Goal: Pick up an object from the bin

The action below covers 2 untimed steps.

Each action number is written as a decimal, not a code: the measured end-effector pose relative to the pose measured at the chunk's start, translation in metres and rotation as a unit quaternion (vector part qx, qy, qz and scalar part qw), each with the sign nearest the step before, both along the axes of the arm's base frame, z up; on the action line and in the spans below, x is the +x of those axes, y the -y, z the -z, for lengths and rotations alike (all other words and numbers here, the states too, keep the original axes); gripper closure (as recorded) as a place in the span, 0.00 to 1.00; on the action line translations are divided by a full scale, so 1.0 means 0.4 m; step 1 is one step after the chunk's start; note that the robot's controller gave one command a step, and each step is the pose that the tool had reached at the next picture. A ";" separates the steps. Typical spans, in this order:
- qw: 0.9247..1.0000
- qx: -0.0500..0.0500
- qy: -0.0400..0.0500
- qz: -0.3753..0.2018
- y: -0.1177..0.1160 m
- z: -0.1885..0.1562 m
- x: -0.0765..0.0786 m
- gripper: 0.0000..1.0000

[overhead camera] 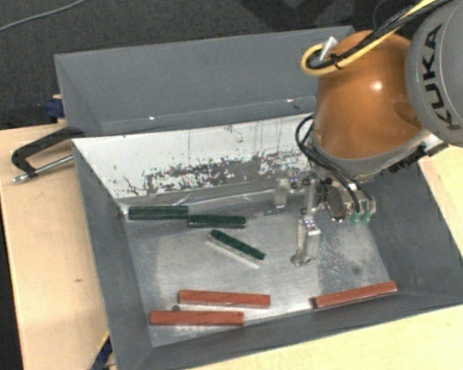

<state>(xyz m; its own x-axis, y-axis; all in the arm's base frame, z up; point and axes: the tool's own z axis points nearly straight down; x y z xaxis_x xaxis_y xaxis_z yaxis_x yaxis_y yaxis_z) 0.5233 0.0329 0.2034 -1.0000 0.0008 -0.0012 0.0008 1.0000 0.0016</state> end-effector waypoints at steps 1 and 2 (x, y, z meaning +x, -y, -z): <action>0.988 0.001 0.000 0.153 -0.084 0.243 0.147 0.00; 0.999 0.001 0.001 0.038 -0.187 0.334 0.193 0.00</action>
Offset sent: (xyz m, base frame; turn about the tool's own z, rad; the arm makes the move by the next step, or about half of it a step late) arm 0.0583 0.0322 -0.0969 0.3082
